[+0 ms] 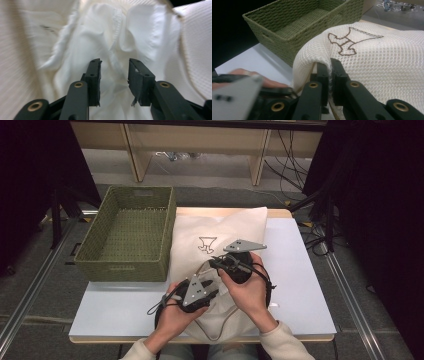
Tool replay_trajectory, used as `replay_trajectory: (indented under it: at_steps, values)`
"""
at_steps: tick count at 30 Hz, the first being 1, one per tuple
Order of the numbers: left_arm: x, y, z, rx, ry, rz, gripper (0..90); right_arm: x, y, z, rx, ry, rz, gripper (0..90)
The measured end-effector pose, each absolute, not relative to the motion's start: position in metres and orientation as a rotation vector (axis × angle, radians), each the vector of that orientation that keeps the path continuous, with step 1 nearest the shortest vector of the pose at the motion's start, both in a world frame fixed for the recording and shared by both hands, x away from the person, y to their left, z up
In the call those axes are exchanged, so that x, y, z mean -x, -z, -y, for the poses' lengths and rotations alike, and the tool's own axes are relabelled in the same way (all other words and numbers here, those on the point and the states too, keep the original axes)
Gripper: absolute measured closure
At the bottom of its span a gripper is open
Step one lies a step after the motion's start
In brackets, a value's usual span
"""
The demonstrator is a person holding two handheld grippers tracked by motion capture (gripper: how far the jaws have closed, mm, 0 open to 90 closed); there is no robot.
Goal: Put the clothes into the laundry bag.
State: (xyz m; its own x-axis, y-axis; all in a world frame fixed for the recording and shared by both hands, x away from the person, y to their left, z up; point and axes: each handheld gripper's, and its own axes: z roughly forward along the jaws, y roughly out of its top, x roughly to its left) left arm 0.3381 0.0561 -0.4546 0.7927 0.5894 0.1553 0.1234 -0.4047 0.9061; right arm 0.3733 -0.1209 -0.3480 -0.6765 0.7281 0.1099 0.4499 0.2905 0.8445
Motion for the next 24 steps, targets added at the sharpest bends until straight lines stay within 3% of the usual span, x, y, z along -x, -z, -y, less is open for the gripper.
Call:
replay_trajectory:
  at_steps: [5, 9, 24]
  values:
    - [-0.321, 0.446, -0.083, -1.940, -0.557, -0.522, 62.3, -0.369, 0.344, 0.119, -1.051, -1.319, -2.275, 87.1]
    - [-0.309, 0.451, -0.099, -2.004, -0.480, -0.523, 64.4, -0.367, 0.342, 0.119, -1.004, -1.290, -2.265, 87.0]
    - [-0.295, 0.477, -0.119, -2.047, -0.414, -0.610, 63.2, -0.350, 0.361, 0.108, -0.880, -0.984, -2.523, 86.0]
